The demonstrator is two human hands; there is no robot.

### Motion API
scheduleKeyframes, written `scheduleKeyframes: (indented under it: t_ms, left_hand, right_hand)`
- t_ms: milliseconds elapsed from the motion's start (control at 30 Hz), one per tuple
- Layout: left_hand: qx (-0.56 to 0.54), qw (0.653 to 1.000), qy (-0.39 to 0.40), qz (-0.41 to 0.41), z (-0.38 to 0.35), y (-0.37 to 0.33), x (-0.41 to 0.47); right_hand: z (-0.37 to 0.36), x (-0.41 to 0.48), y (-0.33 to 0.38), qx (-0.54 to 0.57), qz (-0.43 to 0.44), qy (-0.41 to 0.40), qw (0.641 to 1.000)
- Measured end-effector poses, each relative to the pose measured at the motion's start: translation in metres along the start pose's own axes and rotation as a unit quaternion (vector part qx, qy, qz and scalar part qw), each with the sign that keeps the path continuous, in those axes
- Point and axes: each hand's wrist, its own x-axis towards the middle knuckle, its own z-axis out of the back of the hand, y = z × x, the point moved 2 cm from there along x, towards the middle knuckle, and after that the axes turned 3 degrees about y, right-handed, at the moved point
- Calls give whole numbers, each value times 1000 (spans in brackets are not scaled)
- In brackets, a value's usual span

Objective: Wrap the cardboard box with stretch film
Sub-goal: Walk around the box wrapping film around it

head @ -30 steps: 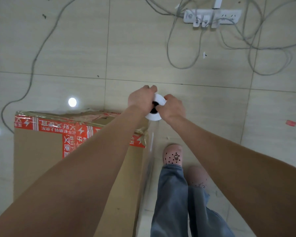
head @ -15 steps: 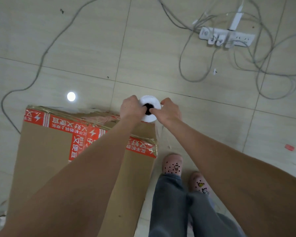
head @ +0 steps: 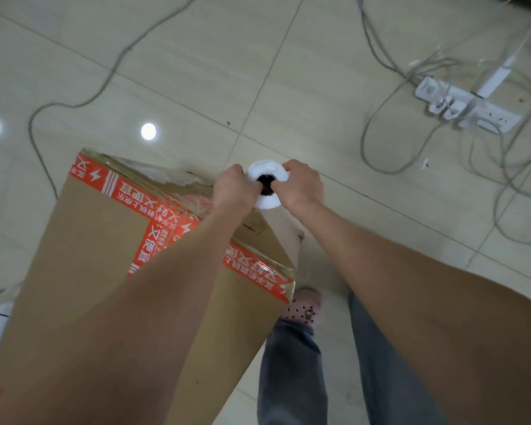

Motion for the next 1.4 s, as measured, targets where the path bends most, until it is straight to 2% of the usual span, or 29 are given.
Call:
scheduleKeyframes:
  t_ms: [133, 233, 367, 500, 667, 767, 933, 1067, 1167, 1233, 1400]
  left_hand:
    - [-31, 996, -3, 82, 5, 22, 4]
    - [29, 996, 5, 80, 6, 22, 1]
    - [124, 992, -3, 0, 16, 6, -7]
    - [255, 957, 22, -135, 20, -14, -9]
    - [340, 920, 55, -186, 13, -27, 1]
    - [345, 918, 42, -192, 11, -28, 6]
    - [274, 952, 39, -129, 26, -15, 20]
    - [118, 993, 4, -17, 44, -3, 32]
    - [-9, 998, -5, 66, 50, 8, 39]
    - [-80, 991, -9, 112, 51, 14, 43]
    - [-161, 971, 5, 177, 52, 23, 50]
  right_hand:
    - [-8, 9, 16, -1, 16, 38, 999]
    - [-10, 6, 10, -1, -14, 73, 997]
    - [-15, 4, 4, -45, -59, 136, 988]
    - [-25, 8, 8, -46, -93, 152, 983]
    - [-32, 18, 10, -20, -112, 180, 977]
    - [-31, 25, 12, -71, -80, 160, 981]
    - [-20, 34, 40, -176, 5, 128, 976]
    - [-16, 46, 73, -229, 69, 111, 965]
    - [-19, 53, 87, -211, 87, 92, 969]
    - [-22, 57, 90, -189, 67, 91, 975]
    - [-30, 61, 89, -92, -96, 150, 980]
